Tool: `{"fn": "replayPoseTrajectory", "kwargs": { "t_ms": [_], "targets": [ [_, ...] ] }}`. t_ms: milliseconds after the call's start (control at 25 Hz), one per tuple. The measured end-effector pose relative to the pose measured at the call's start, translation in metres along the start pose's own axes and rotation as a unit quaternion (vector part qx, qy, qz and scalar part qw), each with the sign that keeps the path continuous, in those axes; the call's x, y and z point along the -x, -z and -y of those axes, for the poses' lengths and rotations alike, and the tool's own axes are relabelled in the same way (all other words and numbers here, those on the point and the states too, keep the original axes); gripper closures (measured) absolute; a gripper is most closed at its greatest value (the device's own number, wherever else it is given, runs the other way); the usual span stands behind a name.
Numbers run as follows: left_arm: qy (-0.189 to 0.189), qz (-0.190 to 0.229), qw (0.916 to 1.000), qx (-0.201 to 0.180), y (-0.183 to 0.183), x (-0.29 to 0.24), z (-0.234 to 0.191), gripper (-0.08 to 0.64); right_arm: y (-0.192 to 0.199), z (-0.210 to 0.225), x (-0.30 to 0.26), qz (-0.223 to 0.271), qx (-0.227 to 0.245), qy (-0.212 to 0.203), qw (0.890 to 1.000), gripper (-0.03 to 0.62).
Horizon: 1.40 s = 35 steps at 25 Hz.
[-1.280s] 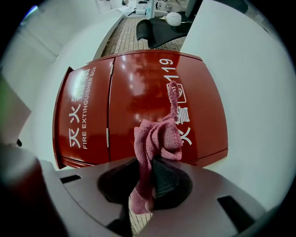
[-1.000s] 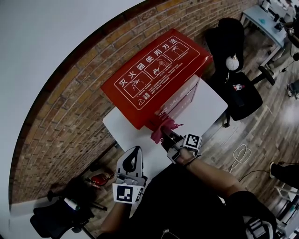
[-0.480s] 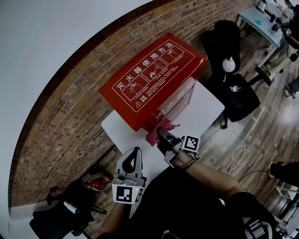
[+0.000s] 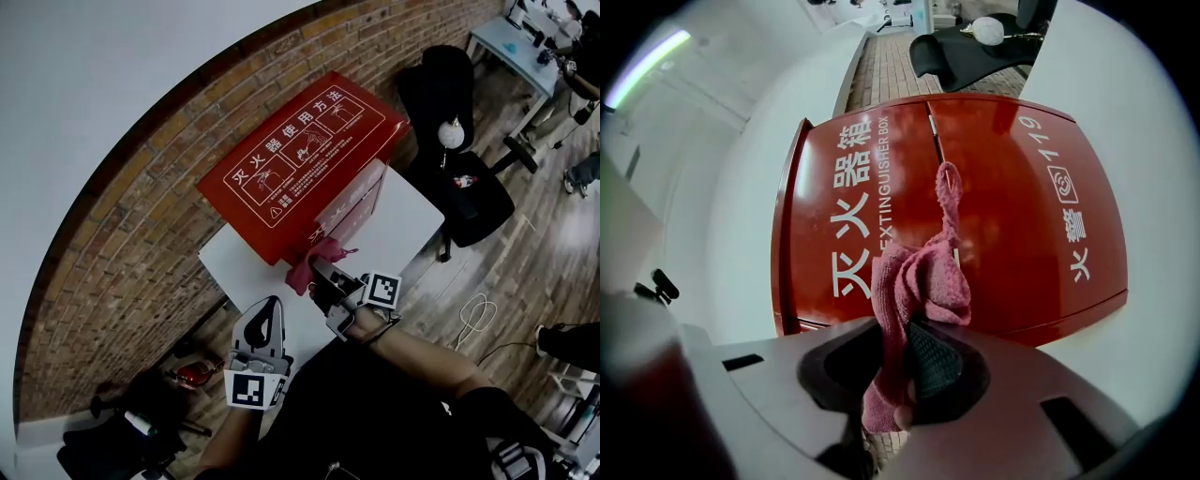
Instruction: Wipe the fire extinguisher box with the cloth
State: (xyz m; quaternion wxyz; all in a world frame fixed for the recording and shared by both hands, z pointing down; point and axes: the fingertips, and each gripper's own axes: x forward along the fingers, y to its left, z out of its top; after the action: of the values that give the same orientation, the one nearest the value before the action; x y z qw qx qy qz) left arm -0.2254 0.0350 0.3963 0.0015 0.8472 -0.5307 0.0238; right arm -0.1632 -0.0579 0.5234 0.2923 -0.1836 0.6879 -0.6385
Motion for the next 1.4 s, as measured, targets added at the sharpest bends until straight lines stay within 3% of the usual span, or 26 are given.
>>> {"fn": "replayPoseTrajectory", "kwargs": {
  "t_ms": [1400],
  "targets": [
    [0.003, 0.022, 0.9997, 0.004, -0.011, -0.007, -0.012, 0.526, 0.005, -0.129, -0.022, -0.019, 0.029, -0.113, 0.993, 0.514]
  ]
}}
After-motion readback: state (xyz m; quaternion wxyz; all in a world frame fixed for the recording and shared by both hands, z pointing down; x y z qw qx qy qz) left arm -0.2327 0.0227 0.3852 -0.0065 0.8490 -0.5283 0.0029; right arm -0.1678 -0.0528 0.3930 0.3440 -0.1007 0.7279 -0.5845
